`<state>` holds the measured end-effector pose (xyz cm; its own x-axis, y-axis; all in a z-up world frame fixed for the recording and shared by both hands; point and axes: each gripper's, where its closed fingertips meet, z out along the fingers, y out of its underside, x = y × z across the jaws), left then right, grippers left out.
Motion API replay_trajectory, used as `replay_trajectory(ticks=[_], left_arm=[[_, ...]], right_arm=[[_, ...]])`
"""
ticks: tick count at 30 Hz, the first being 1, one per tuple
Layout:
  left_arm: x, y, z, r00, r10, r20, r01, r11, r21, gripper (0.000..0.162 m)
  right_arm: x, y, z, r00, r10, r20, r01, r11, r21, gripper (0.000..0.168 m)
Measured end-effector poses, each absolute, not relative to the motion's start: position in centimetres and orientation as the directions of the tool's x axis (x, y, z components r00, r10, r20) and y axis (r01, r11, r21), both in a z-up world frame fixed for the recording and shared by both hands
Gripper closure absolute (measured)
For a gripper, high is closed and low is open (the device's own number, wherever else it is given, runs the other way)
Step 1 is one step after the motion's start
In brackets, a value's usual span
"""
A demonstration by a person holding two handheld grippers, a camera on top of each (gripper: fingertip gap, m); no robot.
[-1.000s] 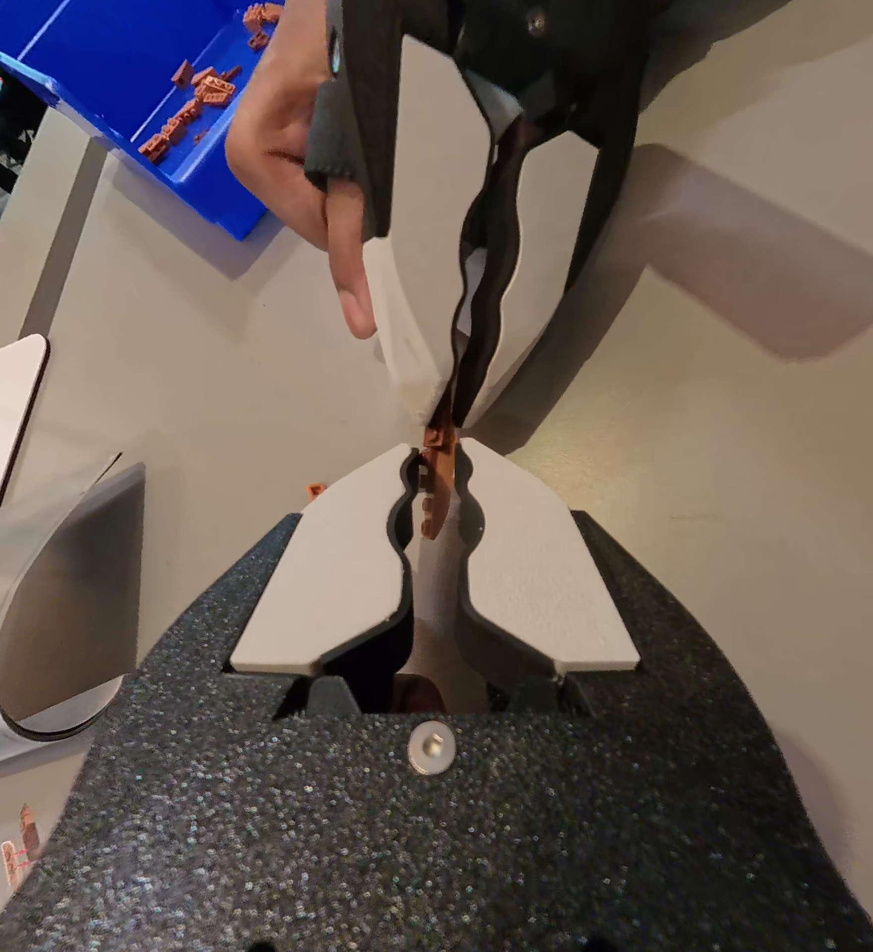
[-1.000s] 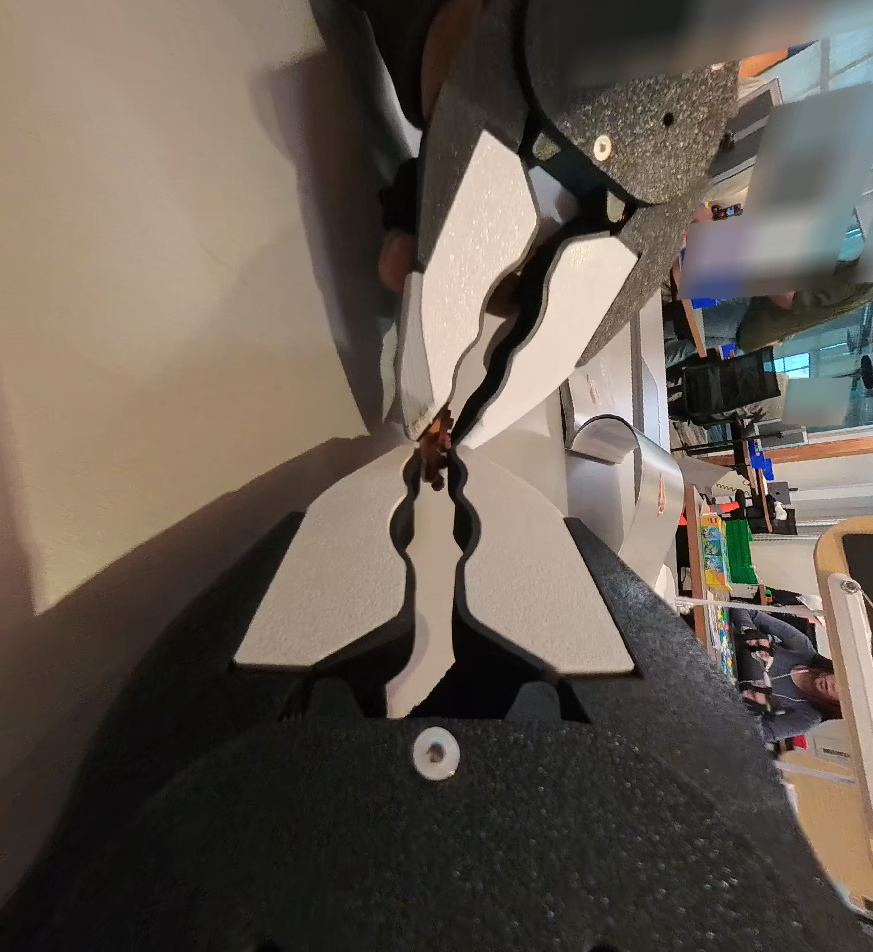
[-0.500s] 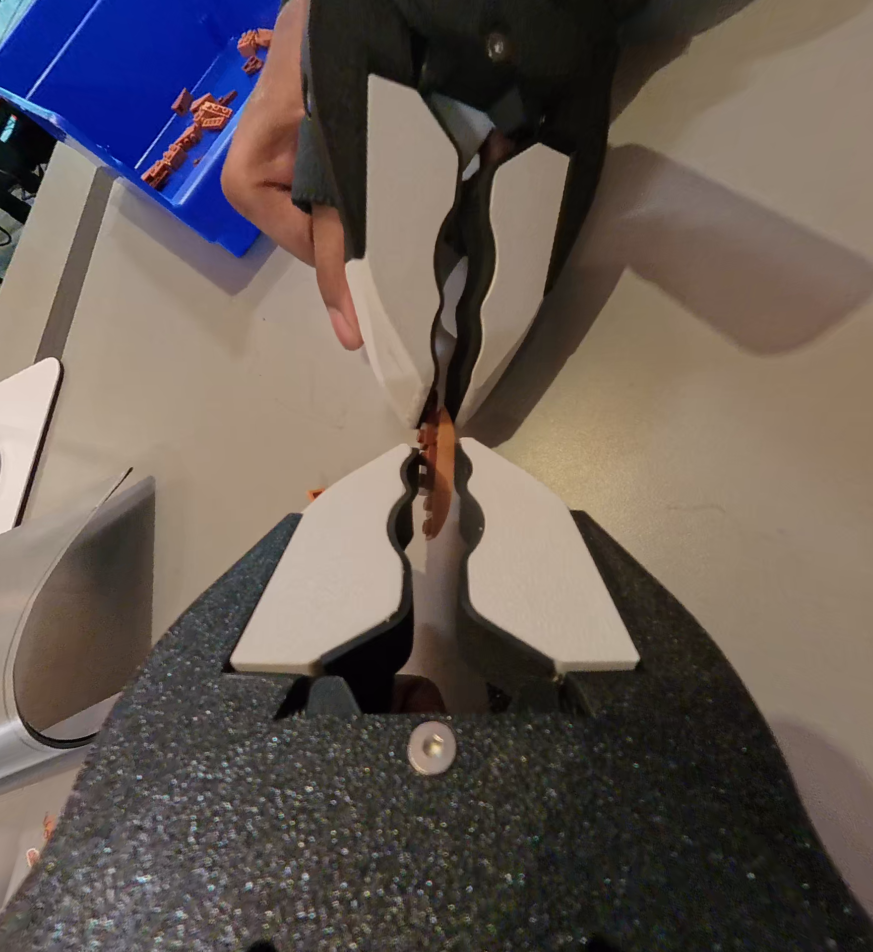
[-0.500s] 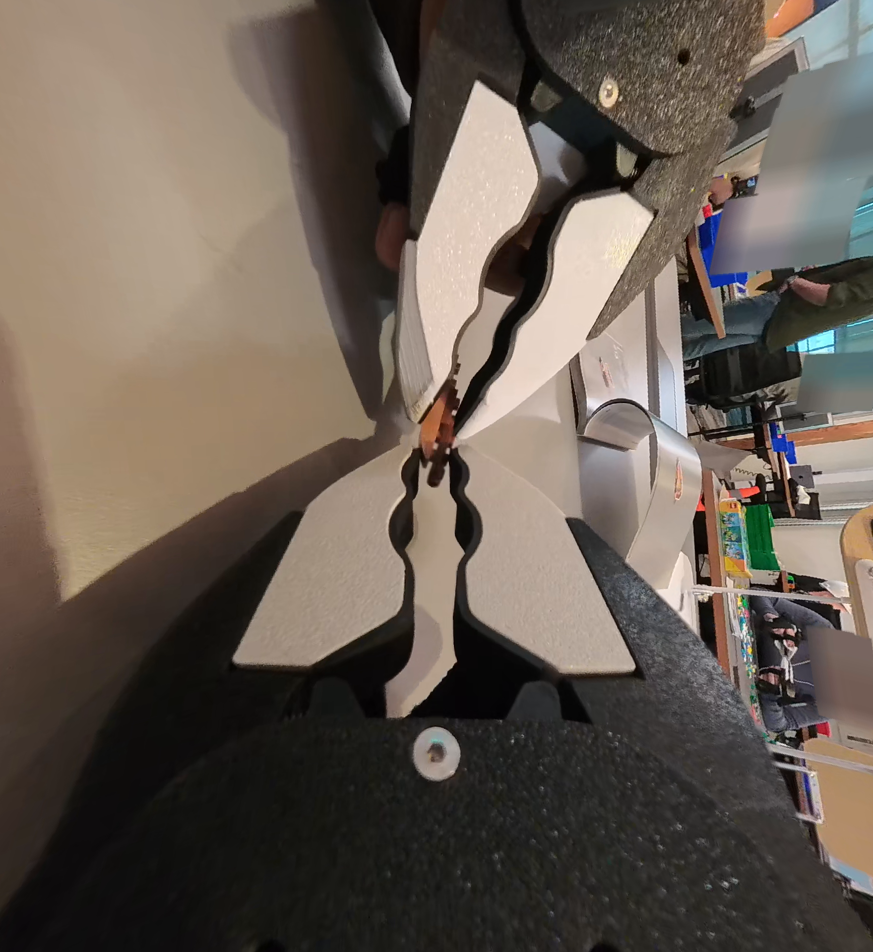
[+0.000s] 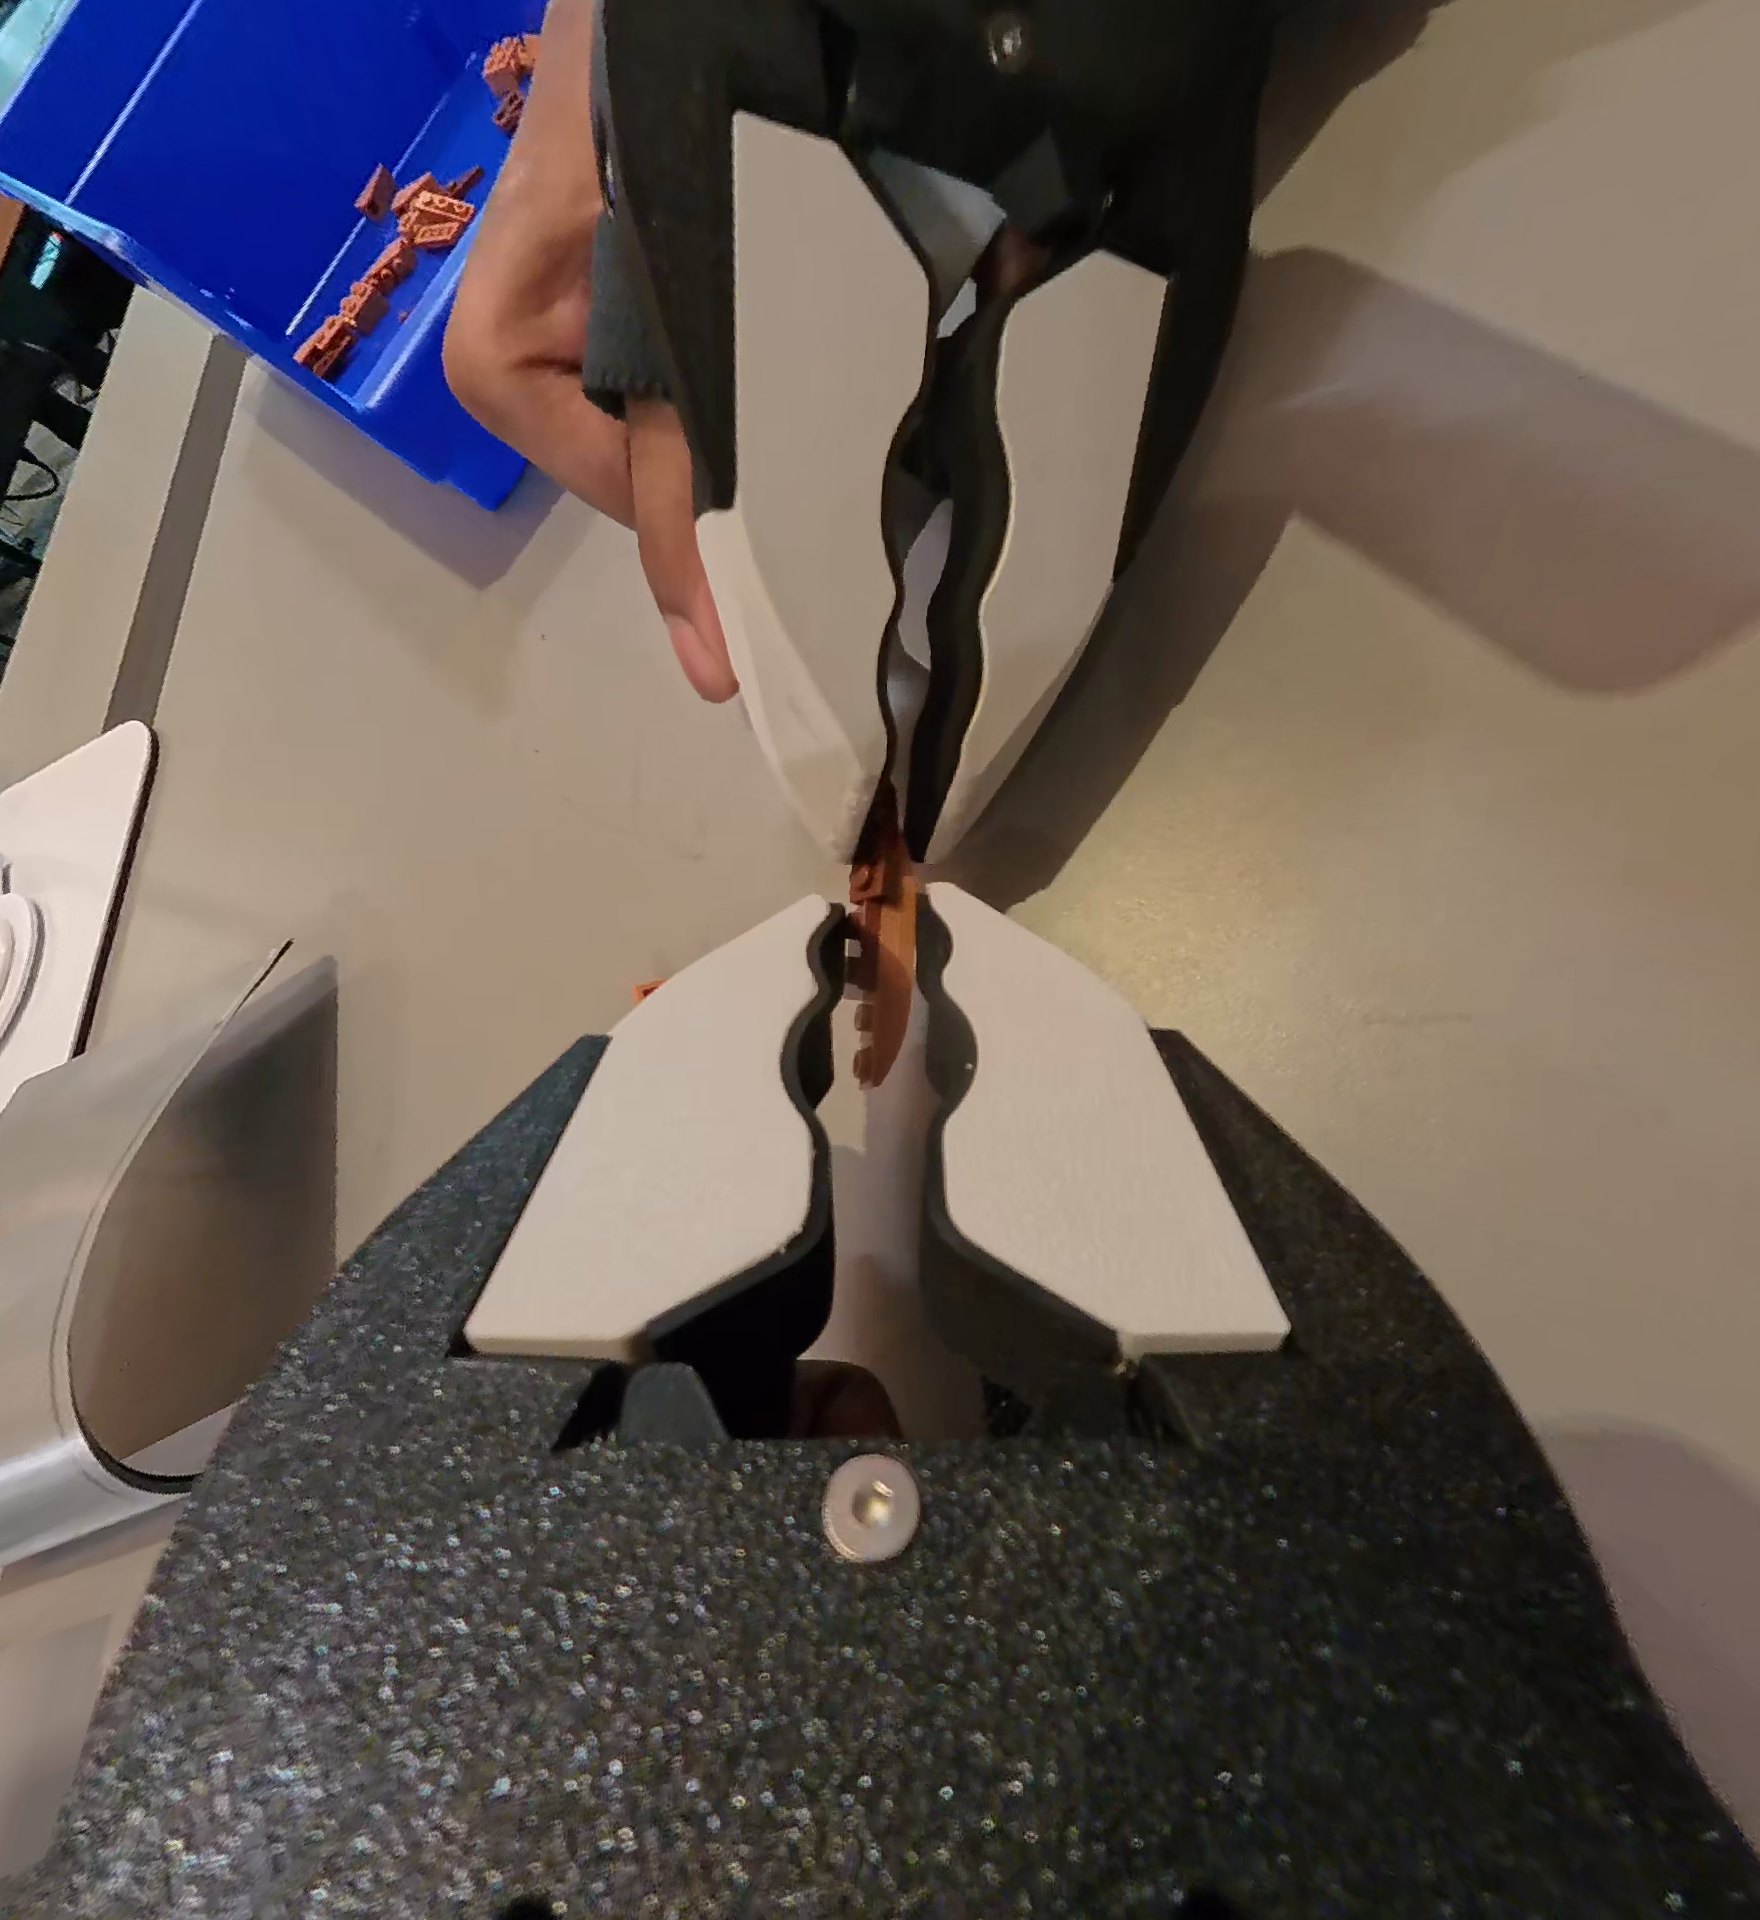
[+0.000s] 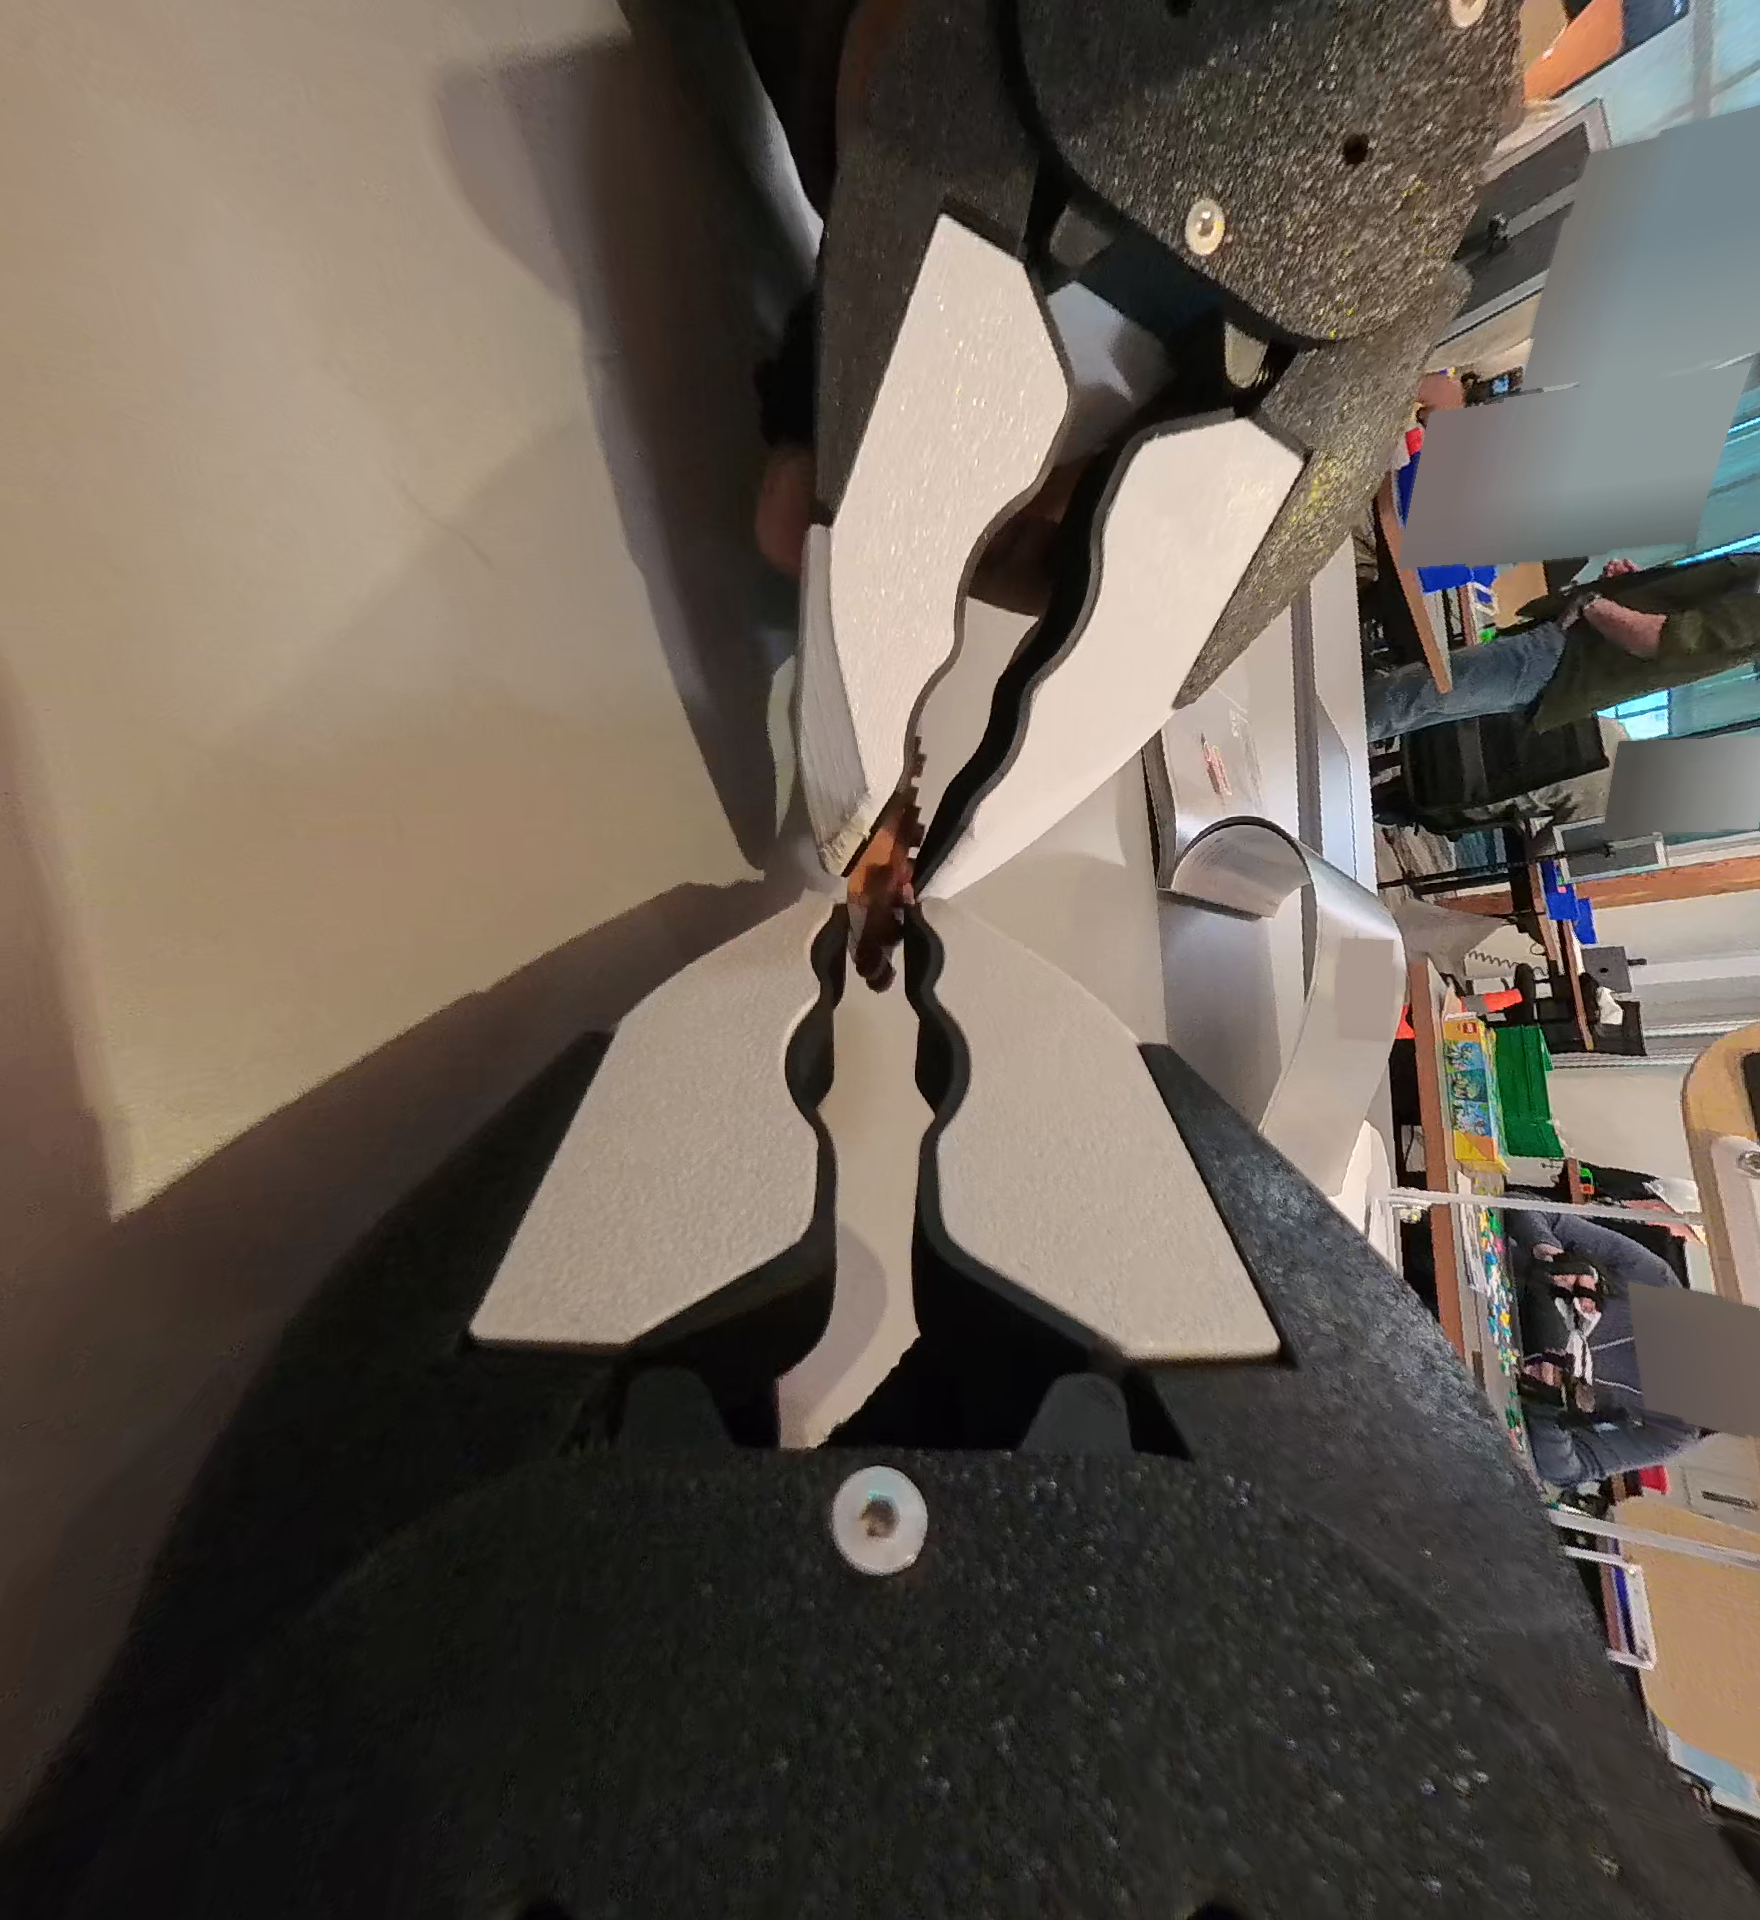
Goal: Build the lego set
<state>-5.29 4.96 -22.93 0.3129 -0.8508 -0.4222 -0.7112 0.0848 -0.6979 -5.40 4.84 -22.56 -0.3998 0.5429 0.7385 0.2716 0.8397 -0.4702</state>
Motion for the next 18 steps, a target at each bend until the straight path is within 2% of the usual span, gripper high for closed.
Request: replay_trajectory(ticks=[18], left_arm=[[-5.21,4.88,-22.63,0.296,-0.837,-0.461,-0.717,0.125,-0.686,0.150]], right_arm=[[-5.43,5.07,-22.62,-0.394,0.580,0.713,0.294,0.814,-0.500,0.158]])
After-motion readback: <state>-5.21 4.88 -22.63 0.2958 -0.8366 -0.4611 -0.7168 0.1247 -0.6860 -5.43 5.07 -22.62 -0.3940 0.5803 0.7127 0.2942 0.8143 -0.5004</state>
